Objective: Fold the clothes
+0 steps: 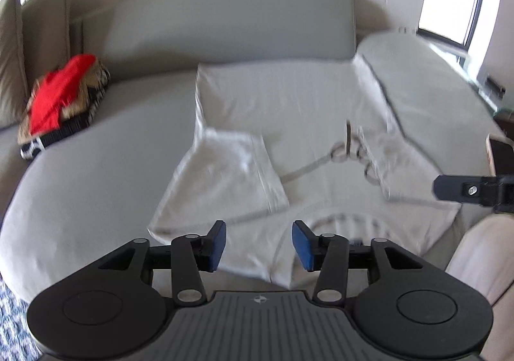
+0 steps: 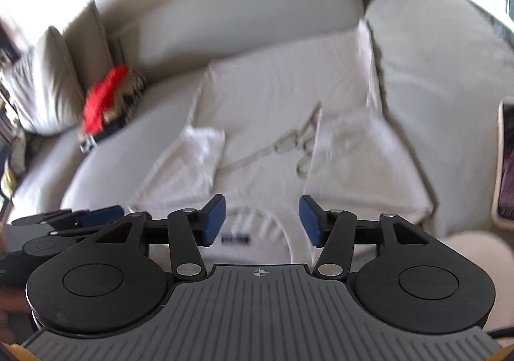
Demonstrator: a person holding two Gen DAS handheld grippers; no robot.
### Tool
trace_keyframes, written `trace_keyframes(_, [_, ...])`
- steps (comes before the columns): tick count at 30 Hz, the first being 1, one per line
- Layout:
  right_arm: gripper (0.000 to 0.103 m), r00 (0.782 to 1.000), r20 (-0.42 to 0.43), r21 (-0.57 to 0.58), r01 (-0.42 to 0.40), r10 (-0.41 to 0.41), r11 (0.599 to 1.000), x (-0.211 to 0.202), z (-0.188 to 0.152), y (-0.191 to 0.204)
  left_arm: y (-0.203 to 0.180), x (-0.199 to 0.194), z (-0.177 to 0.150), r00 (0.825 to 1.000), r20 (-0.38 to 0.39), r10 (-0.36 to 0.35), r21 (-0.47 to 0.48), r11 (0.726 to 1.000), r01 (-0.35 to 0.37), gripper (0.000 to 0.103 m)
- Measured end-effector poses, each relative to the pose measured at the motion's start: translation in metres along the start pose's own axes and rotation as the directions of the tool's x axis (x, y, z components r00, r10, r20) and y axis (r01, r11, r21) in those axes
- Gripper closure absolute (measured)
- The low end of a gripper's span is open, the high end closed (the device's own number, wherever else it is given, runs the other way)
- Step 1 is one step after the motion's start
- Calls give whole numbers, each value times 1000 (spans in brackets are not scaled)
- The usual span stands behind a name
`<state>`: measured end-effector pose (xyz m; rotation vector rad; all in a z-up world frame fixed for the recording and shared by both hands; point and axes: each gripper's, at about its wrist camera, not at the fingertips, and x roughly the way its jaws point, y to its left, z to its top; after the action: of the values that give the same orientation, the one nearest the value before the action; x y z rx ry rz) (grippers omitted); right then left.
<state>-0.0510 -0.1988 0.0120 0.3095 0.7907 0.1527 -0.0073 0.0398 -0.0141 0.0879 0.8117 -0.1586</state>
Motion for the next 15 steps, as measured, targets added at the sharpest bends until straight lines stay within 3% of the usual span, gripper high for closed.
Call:
trace_keyframes(1, [28, 1000, 31, 10, 5, -5, 1000, -7, 8, -1, 3, -5, 7, 1000, 20, 1, -5, 1000, -1, 49])
trace_keyframes(2, [22, 998, 68, 27, 16, -18, 1000, -13, 16, -2, 5, -9, 14, 999, 40, 1, -11, 1000, -1, 40])
trace_keyframes(3, [21, 995, 99, 43, 26, -31, 999, -18, 24, -4, 8, -13, 22, 998, 62, 1, -19, 1000, 0, 34])
trace_keyframes(8, [19, 983, 162, 93, 75, -89, 993, -32, 67, -12, 29, -24, 63, 990, 139, 5, -78, 997, 6, 29])
trace_keyframes(12, [18, 973, 189, 98, 117, -134, 988, -26, 90, -19, 43, -11, 84, 991, 131, 5, -142, 990, 14, 29])
trace_keyframes(15, [18, 970, 183, 103, 141, -158, 985, -14, 106, -27, 44, 5, 97, 991, 134, 7, -111, 994, 8, 30])
